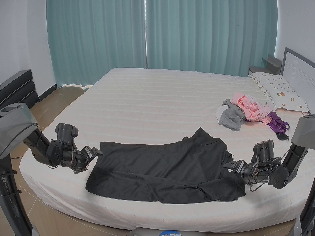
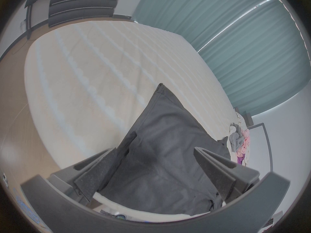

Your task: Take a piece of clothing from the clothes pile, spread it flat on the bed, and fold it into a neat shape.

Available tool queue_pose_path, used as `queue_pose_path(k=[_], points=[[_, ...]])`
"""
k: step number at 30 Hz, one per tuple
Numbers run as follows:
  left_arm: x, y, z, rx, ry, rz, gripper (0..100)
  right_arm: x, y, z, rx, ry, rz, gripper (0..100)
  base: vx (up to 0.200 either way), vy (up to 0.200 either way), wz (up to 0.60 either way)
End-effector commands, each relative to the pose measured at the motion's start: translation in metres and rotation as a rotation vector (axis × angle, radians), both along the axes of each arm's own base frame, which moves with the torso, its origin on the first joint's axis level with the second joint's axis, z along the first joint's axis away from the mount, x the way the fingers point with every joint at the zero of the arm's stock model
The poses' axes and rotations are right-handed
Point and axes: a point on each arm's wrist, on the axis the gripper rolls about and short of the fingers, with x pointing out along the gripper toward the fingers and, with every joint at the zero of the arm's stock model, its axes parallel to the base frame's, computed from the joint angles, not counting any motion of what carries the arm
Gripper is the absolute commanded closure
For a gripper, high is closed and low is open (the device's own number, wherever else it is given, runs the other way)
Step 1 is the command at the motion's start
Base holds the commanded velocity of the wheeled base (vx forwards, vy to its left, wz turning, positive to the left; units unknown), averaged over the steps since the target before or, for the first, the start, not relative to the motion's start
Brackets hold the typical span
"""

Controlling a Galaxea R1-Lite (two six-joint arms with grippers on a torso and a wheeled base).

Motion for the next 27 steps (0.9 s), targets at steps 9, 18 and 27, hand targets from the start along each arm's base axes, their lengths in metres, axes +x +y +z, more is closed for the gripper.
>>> queue_pose_path(k=[9,18,27], points=[[0.045,-0.002,-0.041,0.088,0.012,-0.04,0,0.002,-0.008,-0.009,-0.007,0.025,0.018,0,0.0,0.0,0.0],[0.045,-0.005,-0.051,0.183,0.028,-0.038,100,0.004,-0.008,-0.009,-0.005,0.007,0.019,0,0.0,0.0,0.0],[0.033,0.009,-0.04,0.187,0.036,-0.003,100,0.006,-0.013,-0.013,-0.021,0.016,0.017,0,0.0,0.0,0.0]])
